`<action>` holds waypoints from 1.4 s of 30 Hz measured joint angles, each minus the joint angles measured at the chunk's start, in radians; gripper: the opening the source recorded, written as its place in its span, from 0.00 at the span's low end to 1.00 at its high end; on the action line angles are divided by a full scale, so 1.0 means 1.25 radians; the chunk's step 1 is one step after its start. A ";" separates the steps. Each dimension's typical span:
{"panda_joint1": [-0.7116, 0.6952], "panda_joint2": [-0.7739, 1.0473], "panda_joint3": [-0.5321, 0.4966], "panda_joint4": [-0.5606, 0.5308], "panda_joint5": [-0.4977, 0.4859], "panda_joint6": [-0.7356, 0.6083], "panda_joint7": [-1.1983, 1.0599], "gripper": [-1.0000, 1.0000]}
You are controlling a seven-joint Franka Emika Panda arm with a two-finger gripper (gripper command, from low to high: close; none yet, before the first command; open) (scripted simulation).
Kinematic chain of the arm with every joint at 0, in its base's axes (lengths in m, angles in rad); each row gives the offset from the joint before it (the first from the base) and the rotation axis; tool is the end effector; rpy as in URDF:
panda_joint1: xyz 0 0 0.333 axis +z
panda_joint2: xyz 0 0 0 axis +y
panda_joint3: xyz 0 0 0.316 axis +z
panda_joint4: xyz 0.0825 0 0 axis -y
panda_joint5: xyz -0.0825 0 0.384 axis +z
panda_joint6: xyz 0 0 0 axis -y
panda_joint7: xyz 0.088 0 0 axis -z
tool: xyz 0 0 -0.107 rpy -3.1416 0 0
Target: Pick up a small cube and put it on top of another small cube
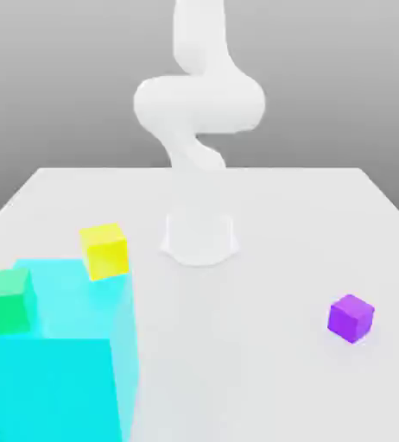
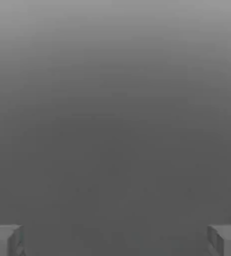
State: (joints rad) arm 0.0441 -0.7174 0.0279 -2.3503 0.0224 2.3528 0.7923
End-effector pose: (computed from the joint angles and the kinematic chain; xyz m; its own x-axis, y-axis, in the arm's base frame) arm 0.3784 0.0310 0.6613 0.5724 -0.6787 0.4600 -0.4897 -0.7330 -0.4721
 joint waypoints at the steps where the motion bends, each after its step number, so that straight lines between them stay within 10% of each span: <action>1: 0.017 0.032 0.012 -0.019 0.008 0.020 -0.003 0.50; 19: 0.268 0.563 0.261 -0.327 -0.021 0.355 0.071 0.50; 26: 0.400 0.771 0.114 -0.318 -0.228 0.507 0.227 0.50; 27: 0.422 0.796 0.088 -0.313 -0.246 0.527 0.241 0.00; 34: 0.430 0.801 0.080 -0.312 -0.250 0.532 0.245 0.00; 42: 0.339 0.594 0.167 -0.335 -0.052 0.353 0.056 0.00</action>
State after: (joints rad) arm 0.4676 0.0251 0.2366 -2.7690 -0.0421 2.7947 0.8627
